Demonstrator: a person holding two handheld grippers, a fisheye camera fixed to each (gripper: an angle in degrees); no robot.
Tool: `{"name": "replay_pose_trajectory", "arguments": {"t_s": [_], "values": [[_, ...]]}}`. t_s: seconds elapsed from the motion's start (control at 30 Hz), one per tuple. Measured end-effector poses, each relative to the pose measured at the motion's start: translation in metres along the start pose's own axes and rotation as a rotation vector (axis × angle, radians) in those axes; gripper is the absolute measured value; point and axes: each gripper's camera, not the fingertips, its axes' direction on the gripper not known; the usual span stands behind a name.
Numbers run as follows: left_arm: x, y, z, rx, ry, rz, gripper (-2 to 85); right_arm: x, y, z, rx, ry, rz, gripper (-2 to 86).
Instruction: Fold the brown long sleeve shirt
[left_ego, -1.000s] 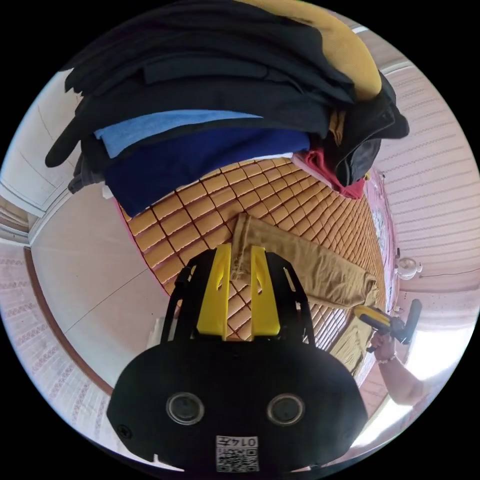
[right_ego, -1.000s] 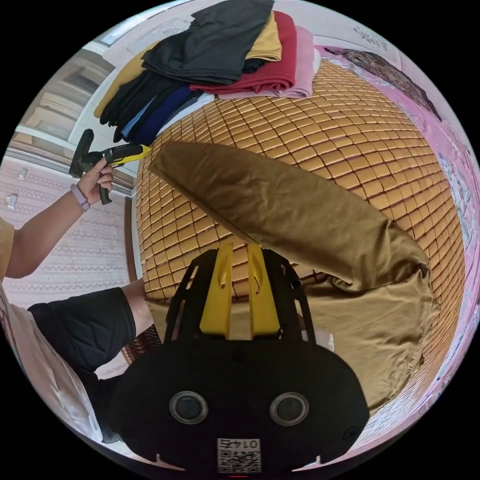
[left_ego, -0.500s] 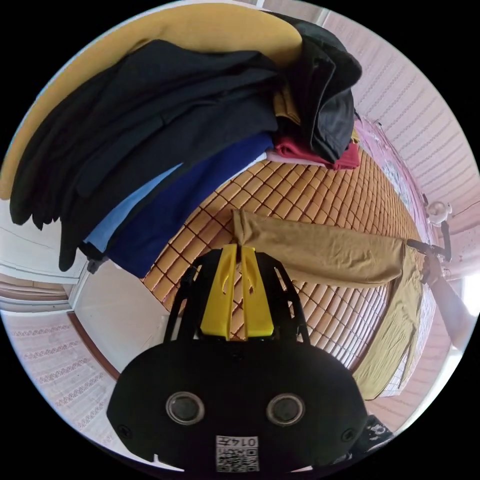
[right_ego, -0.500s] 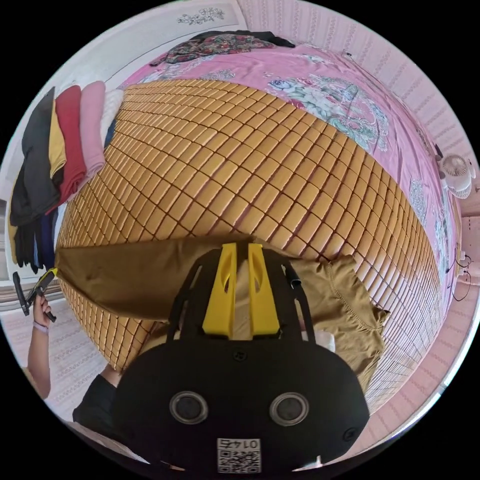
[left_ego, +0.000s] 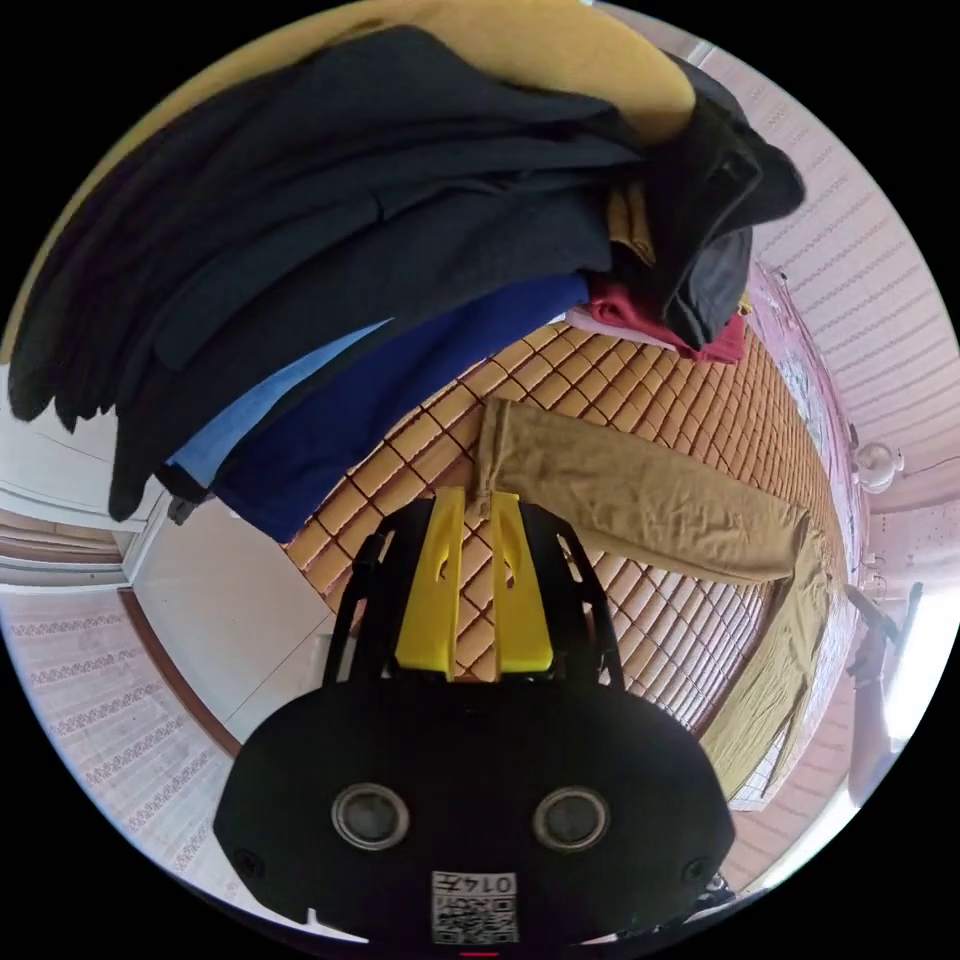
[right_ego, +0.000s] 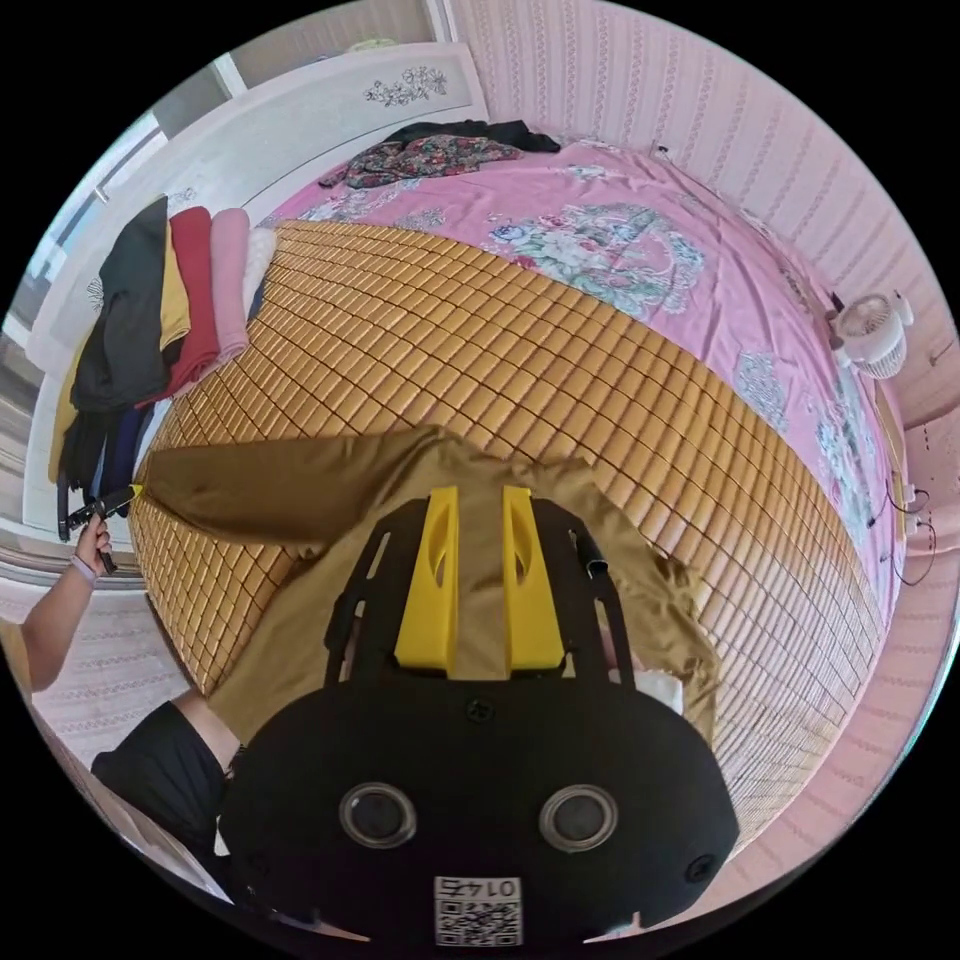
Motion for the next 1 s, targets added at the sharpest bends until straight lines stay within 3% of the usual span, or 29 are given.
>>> {"name": "replay_pose_trajectory", "arguments": {"t_s": [0.13, 0.23, 0.33, 0.5, 0.7, 1.0], "values": [[0.064, 0.055, -0.014, -0.070, 0.106, 0.179, 4.4, 0.012, 0.135, -0.007, -0.192, 0.199, 0.049, 7.4], [0.131, 0.106, 0.001, -0.189, 0.257, 0.333, 4.5, 0.014, 0.231, 0.008, -0.400, 0.107, 0.178, 7.8], [0.204, 0.156, 0.024, -0.349, 0.356, 0.562, 5.1, 0.010, 0.300, 0.018, -0.489, 0.009, 0.297, 8.2], [0.261, 0.213, 0.056, -0.478, 0.191, 0.815, 5.1, 0.000, 0.362, 0.034, -0.519, 0.007, 0.317, 7.5], [0.251, 0.230, 0.047, -0.368, 0.135, 0.911, 0.1, -0.007, 0.408, 0.029, -0.325, -0.031, 0.348, 7.4], [0.156, 0.218, 0.029, -0.263, 0.473, 0.668, -0.3, 0.000, 0.481, 0.021, -0.099, -0.200, 0.550, 2.2]]}}
